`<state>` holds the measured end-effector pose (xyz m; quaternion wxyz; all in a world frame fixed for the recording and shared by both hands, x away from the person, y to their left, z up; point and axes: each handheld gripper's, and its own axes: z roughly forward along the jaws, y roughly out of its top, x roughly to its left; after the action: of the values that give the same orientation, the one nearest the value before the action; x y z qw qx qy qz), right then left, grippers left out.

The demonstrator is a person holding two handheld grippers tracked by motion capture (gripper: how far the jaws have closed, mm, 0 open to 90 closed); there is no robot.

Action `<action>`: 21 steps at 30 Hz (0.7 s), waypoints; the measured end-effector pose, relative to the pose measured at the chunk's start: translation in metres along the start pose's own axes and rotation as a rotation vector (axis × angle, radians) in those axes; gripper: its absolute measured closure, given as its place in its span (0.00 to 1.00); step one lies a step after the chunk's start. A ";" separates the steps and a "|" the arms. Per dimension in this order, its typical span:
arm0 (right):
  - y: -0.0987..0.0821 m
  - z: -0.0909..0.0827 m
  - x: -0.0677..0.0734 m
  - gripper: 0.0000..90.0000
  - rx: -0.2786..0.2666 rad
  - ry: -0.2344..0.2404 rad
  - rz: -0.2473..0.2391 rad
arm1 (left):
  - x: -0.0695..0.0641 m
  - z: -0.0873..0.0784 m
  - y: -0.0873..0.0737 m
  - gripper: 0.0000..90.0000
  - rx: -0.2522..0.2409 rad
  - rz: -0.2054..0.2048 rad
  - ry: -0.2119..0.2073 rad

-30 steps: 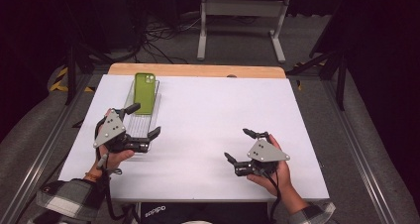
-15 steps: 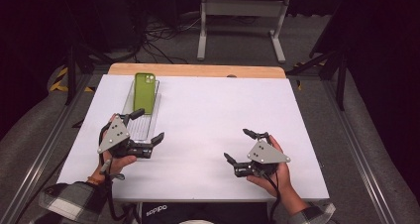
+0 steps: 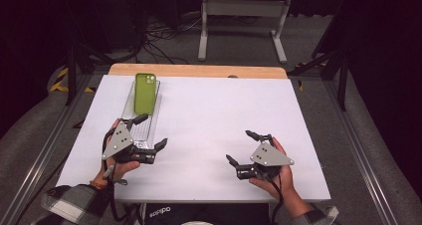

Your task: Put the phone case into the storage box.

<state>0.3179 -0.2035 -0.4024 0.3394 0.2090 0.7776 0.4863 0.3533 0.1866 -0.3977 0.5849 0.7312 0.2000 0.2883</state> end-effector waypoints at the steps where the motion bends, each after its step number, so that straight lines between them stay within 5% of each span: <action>1: 0.000 0.000 0.000 0.11 0.000 -0.001 0.000 | 0.000 0.000 -0.001 0.07 0.002 0.001 -0.002; 21: -0.002 -0.002 0.003 0.10 0.014 0.004 -0.014 | -0.013 0.009 -0.013 0.08 0.037 0.017 -0.027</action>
<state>0.3147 -0.2037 -0.4048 0.3401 0.2049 0.7831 0.4787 0.3496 0.1749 -0.4137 0.5716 0.7474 0.1912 0.2796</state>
